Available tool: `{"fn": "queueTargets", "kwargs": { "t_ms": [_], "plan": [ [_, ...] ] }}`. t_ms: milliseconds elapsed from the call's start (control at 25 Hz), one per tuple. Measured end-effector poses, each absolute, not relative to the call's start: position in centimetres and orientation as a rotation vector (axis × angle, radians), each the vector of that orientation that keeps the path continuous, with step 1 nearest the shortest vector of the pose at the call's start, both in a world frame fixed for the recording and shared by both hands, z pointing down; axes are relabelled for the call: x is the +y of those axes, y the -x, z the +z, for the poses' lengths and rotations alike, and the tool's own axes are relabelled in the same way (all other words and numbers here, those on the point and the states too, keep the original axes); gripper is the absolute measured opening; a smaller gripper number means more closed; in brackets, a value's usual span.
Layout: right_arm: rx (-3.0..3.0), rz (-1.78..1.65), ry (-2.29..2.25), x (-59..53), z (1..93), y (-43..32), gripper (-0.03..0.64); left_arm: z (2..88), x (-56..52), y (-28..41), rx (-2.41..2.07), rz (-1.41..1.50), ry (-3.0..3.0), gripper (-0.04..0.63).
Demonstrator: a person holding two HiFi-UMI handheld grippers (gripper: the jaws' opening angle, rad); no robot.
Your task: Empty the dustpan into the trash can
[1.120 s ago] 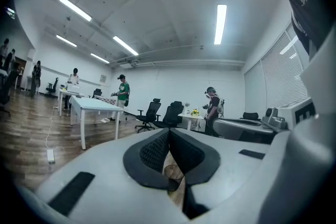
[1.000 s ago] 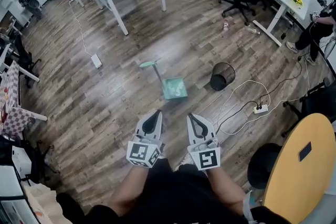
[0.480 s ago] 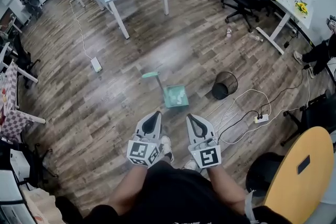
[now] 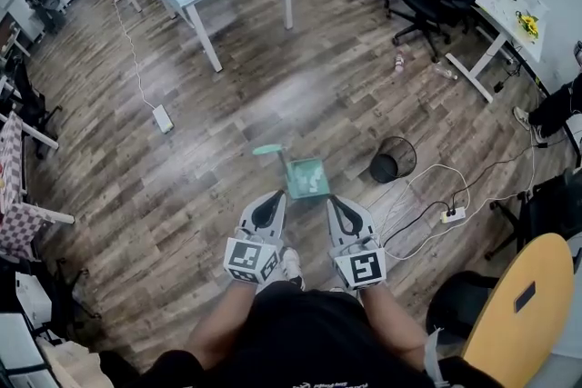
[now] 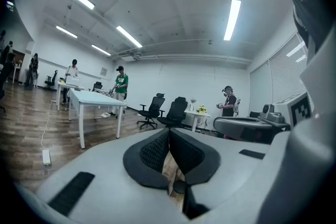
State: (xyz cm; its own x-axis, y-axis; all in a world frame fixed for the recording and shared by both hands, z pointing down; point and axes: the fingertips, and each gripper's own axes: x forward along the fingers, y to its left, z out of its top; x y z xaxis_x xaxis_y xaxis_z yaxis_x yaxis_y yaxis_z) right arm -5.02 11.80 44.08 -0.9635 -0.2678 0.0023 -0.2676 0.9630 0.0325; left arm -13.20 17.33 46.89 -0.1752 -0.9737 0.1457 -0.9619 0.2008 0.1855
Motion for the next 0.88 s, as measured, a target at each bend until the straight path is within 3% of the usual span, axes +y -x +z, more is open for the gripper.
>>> {"fn": "queueTargets", "kwargs": {
  "t_ms": [880],
  "plan": [
    [-3.041, 0.084, -0.312, 3.8, 47.0, 11.1, 0.025, 50.9, 9.9, 19.4, -2.203, 0.015, -1.765, 0.023]
  ]
}}
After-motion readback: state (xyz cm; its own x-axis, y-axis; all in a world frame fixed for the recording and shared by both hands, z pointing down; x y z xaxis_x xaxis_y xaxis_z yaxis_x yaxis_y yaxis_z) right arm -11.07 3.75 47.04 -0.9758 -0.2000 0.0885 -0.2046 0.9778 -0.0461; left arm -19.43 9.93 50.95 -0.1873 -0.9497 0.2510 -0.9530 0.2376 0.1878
